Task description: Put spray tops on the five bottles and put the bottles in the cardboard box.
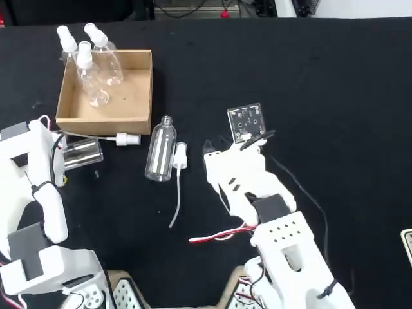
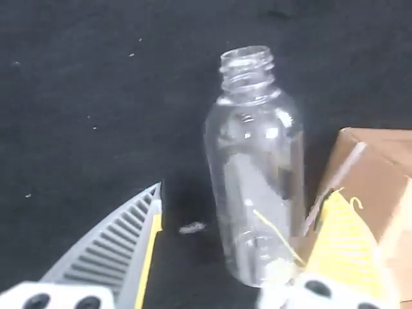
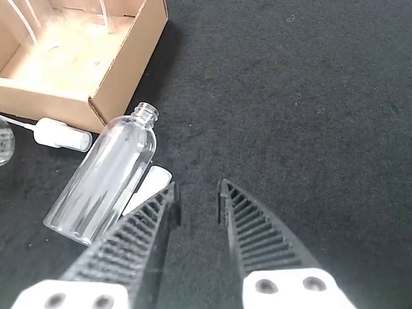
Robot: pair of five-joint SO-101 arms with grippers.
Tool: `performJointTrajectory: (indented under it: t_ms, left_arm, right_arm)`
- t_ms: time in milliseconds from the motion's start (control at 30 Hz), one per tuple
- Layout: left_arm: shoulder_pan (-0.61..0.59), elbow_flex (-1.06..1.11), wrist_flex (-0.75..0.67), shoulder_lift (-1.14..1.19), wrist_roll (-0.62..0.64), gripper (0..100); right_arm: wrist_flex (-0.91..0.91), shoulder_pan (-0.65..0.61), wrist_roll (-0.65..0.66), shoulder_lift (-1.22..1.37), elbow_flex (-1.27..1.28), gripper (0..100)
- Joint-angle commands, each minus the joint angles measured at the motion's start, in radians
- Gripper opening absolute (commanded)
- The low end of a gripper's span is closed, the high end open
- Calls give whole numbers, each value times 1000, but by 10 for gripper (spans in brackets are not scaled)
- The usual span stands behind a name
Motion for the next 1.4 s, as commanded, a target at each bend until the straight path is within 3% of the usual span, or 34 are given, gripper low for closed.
performJointTrajectory:
  t_ms: [0,400,667,933,1033,1167,1267,1367]
  left_arm:
    - [15,-4,-32,-28,23,368]
    - [7,45,-49,-28,43,368]
    - [15,209,-307,-38,80,368]
    - [13,236,-324,-29,77,367]
    - [8,232,-298,-32,20,354]
    - [7,222,-256,-38,-89,246]
    - [7,205,-245,-40,-238,192]
    - [-13,179,-244,-41,-463,185]
  right_arm:
    - [-23,15,8,-19,-12,99]
    - [-23,17,8,-19,-12,99]
    - [-23,17,8,-19,-12,99]
    - [-23,17,8,-19,-12,99]
    - [-23,17,8,-19,-12,99]
    - [-23,17,8,-19,-12,99]
    - [-23,17,8,-19,-12,99]
    - [-23,17,8,-19,-12,99]
